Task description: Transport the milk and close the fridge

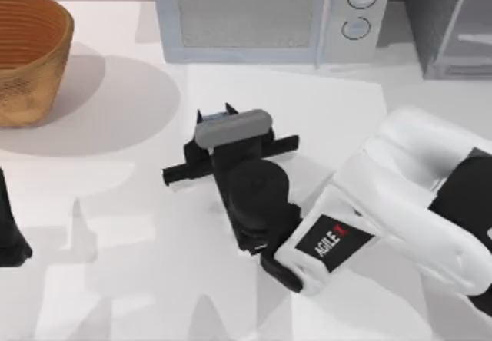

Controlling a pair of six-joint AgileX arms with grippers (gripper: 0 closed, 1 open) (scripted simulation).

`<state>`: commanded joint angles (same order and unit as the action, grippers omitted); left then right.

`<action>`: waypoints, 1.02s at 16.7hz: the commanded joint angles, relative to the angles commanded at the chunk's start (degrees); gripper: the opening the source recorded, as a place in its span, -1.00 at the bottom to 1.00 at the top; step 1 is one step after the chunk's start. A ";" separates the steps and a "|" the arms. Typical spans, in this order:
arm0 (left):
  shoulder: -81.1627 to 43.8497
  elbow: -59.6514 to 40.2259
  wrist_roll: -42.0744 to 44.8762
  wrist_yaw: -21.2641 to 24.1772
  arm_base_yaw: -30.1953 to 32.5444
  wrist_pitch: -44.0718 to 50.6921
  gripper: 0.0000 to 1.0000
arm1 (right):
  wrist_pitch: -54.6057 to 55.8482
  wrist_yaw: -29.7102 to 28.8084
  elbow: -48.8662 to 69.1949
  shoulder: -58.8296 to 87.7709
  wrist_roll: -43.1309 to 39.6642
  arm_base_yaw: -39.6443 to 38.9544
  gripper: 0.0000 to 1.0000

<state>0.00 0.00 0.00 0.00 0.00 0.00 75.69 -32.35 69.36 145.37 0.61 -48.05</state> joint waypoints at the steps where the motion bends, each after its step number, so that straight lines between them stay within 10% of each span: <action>1: 0.00 0.00 0.00 0.00 0.00 0.00 1.00 | 0.00 0.00 0.00 0.00 0.00 0.00 -1.00; 17: 0.00 0.00 0.00 0.00 0.00 0.00 1.00 | -4.27 0.03 -1.60 -5.88 0.10 -0.16 -1.00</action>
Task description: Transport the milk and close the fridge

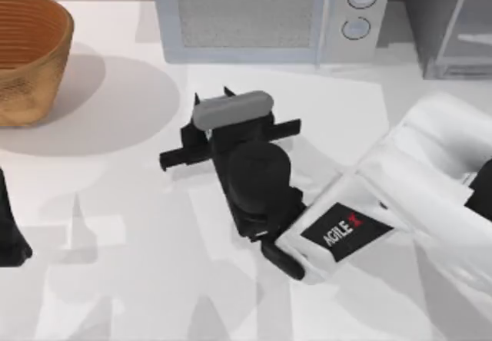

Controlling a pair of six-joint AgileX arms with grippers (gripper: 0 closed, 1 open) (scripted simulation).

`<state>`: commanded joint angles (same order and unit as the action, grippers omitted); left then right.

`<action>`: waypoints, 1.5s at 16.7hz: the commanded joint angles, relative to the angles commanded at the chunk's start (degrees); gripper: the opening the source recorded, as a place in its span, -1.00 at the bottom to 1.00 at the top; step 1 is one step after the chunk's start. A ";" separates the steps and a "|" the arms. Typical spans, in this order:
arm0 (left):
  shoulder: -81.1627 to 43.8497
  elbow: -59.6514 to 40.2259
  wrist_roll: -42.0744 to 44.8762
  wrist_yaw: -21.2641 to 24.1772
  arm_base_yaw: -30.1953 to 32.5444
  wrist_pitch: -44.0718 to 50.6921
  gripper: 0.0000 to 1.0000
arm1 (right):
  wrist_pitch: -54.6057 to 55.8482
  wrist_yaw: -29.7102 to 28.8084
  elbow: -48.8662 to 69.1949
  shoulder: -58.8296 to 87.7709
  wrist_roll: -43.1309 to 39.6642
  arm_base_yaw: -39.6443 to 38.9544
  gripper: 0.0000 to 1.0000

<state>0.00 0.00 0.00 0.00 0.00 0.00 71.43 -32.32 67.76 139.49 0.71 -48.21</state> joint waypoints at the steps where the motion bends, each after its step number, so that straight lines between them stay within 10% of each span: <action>1: 0.00 0.00 0.00 0.00 0.00 0.00 1.00 | 0.00 0.00 0.00 0.00 0.00 0.00 -1.00; 7: 0.00 0.00 0.00 0.00 0.00 0.00 1.00 | -0.58 3.69 -3.18 -3.48 0.12 2.89 -1.00; 25: 0.00 0.00 0.00 0.00 0.00 0.00 1.00 | -7.59 30.06 -45.39 -53.26 0.20 47.38 -1.00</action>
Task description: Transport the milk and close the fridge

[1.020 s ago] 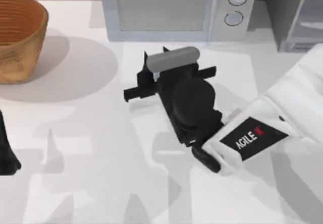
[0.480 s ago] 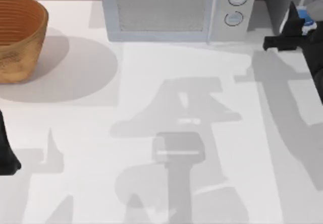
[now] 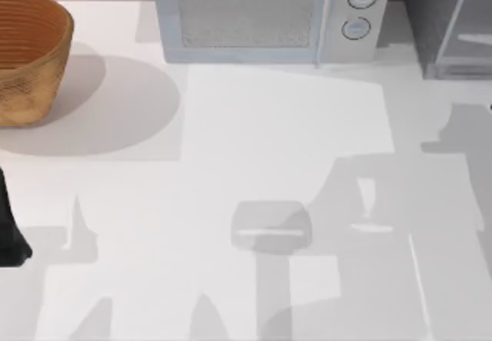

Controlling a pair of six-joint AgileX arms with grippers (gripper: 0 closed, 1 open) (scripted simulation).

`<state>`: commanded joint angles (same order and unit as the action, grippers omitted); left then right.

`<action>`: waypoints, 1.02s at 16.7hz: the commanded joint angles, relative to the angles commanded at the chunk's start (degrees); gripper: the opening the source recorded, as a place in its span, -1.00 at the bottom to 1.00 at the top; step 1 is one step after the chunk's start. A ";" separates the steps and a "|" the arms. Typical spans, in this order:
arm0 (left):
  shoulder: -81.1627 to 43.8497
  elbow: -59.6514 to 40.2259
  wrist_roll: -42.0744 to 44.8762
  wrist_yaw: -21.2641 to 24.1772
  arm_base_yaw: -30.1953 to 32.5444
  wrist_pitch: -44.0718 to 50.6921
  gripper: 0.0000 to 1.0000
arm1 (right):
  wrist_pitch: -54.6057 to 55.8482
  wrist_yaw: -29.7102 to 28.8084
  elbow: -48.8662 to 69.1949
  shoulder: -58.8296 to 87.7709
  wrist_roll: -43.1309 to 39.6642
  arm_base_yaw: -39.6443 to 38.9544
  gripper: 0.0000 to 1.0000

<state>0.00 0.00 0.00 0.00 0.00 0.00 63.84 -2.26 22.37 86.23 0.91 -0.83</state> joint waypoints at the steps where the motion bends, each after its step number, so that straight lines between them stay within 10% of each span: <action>1: 0.00 0.00 0.00 0.00 0.00 0.00 1.00 | 0.00 0.00 0.00 0.00 0.00 0.00 -1.00; 17: 0.00 0.00 0.00 0.00 0.00 0.00 1.00 | -3.02 10.49 40.49 37.35 -0.46 9.91 -1.00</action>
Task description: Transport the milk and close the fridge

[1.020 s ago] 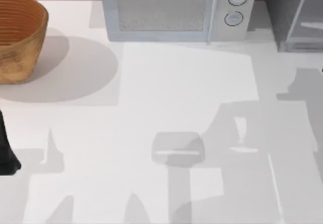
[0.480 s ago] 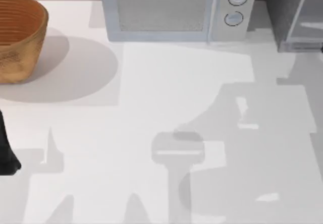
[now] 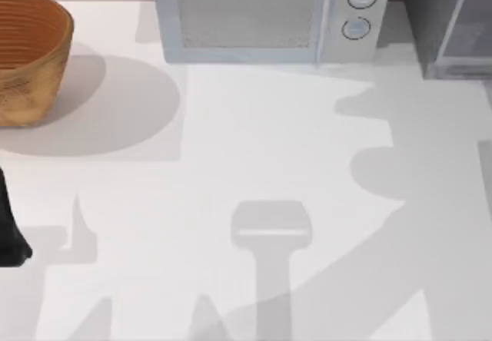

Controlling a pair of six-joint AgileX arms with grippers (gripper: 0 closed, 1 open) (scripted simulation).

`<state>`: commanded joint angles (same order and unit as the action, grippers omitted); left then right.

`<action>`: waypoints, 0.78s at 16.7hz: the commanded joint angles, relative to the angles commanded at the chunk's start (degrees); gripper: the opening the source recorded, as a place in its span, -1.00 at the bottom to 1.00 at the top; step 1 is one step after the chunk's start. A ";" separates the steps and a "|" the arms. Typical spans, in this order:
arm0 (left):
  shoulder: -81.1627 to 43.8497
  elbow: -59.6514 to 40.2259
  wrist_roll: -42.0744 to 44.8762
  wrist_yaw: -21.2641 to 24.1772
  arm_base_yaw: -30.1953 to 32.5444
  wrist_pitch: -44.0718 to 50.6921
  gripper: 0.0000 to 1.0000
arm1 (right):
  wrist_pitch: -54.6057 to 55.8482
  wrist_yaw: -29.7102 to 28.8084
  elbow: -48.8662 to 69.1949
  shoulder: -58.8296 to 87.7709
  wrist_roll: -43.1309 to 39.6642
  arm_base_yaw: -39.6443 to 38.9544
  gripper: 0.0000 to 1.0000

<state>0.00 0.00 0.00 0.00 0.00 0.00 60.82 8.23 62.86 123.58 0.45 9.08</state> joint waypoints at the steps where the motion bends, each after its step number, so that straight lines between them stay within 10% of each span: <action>1: 0.00 0.00 0.00 0.00 0.00 0.00 1.00 | -0.53 0.83 2.91 2.69 0.01 0.80 -1.00; 13: 0.00 0.00 0.00 0.00 0.00 0.00 1.00 | -1.85 2.71 8.90 8.50 0.02 2.61 -1.00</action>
<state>0.00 0.00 0.00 0.00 0.00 0.00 58.97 10.93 71.76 132.08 0.47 11.69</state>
